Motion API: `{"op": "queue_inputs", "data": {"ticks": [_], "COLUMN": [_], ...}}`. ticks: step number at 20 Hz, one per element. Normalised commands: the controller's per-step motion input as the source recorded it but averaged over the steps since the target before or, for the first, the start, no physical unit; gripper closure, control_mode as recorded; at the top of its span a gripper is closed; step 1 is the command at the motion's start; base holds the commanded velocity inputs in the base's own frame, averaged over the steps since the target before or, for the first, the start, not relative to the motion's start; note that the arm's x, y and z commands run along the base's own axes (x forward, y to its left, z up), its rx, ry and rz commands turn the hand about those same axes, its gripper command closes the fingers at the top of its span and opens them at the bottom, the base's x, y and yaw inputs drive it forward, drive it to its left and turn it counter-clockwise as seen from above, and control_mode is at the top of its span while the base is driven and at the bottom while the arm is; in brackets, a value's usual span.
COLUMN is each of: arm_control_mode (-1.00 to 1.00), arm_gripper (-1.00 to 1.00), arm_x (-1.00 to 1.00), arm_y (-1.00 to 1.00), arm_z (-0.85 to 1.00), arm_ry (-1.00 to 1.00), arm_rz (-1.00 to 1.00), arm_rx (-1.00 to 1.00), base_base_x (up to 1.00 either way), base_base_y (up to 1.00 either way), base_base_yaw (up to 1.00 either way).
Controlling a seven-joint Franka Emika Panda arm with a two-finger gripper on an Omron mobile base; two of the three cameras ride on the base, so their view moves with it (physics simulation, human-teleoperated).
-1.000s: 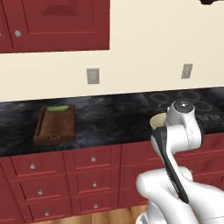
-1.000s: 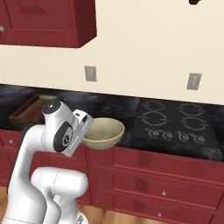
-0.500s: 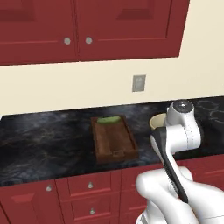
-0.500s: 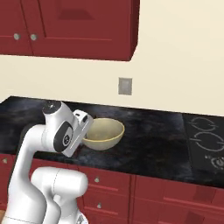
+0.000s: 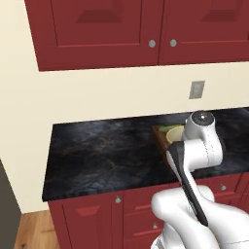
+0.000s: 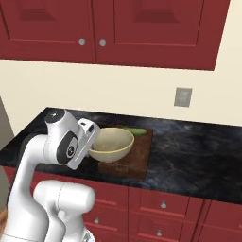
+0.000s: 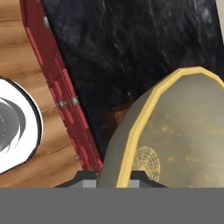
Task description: Place the two vegetables and bowl onto the tray for setting up a vegetable dip station.
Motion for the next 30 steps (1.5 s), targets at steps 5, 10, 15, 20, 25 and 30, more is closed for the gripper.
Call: {"op": "queue_inputs", "data": {"ticks": [5,10,15,20,25,30], "arm_control_mode": [1.00,1.00,1.00,-1.00,-1.00,-1.00], "arm_gripper": [1.00,1.00,1.00,1.00,1.00,1.00], "arm_x": [0.00,0.00,0.00,0.61,0.82,0.45], "arm_y": [0.00,0.00,0.00,-0.08,-0.07,-0.28], "arm_z": [0.00,0.00,0.00,-0.03,-0.25,-0.24], "arm_ry": [0.00,0.00,0.00,0.00,0.00,0.00], "arm_rz": [0.00,0.00,0.00,0.00,0.00,0.01], "arm_rx": [0.00,0.00,0.00,0.00,0.00,0.01], "base_base_x": [0.45,0.49,0.46,0.00,0.00,0.00], "base_base_y": [0.00,-0.05,-0.02,0.00,0.00,0.00], "base_base_yaw": [0.00,0.00,0.00,0.00,0.00,0.00]}}
